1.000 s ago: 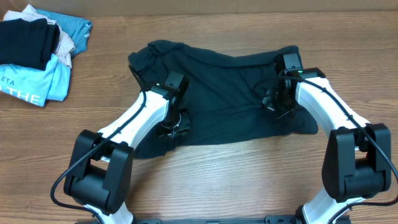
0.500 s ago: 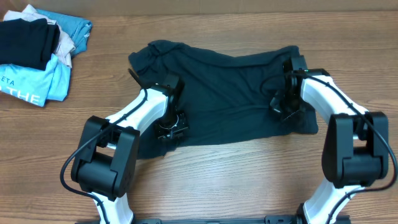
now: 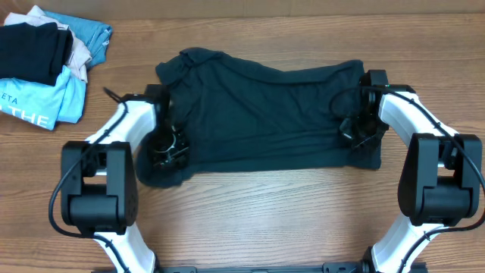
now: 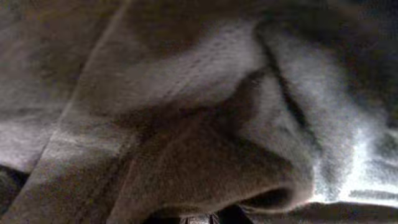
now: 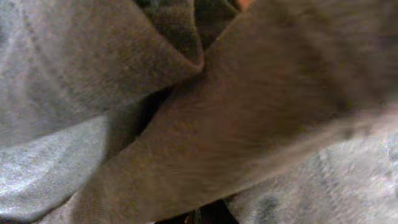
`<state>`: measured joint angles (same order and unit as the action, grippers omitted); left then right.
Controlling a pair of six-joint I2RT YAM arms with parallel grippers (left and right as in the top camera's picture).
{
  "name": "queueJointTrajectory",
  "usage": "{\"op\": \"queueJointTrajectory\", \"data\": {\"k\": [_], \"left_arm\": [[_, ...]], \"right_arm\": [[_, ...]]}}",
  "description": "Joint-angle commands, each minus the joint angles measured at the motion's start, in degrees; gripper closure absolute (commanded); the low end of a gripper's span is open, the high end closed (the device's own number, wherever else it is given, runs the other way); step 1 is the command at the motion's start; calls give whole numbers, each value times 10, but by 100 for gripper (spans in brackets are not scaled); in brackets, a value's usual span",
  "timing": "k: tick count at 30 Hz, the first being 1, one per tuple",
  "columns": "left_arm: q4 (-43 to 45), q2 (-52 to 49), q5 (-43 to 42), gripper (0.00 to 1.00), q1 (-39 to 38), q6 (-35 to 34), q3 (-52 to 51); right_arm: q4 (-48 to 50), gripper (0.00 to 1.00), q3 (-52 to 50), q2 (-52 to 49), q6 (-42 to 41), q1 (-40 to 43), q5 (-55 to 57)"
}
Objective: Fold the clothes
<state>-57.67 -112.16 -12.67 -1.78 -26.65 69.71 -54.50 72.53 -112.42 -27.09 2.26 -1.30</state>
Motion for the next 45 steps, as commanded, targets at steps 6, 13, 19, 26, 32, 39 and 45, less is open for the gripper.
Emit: {"op": "queueJointTrajectory", "data": {"k": [6, 13, 19, 26, 32, 39, 45], "left_arm": [[7, -21, 174, 85, 64, 57, 6], [-55, -21, 177, 81, 70, 57, 82], [-147, -21, 156, 79, 62, 56, 181], [-229, -20, 162, 74, 34, 26, 286], [-241, -21, 160, 14, 32, 27, 286], [-276, -21, 178, 0, 41, -26, 286], [-271, 2, 156, 0, 109, -87, 287]], "right_arm": [[-51, 96, -2, -13, -34, 10, 103], [-89, 96, -2, -13, -94, 14, 142], [-94, 96, 3, 2, -118, 14, 141], [-179, 96, 68, 109, -112, 13, 117], [-182, 95, 54, 141, 44, -37, -82], [-173, 80, 52, 141, 48, -120, -124], [-112, 75, 52, 141, 55, -223, -170]]}}
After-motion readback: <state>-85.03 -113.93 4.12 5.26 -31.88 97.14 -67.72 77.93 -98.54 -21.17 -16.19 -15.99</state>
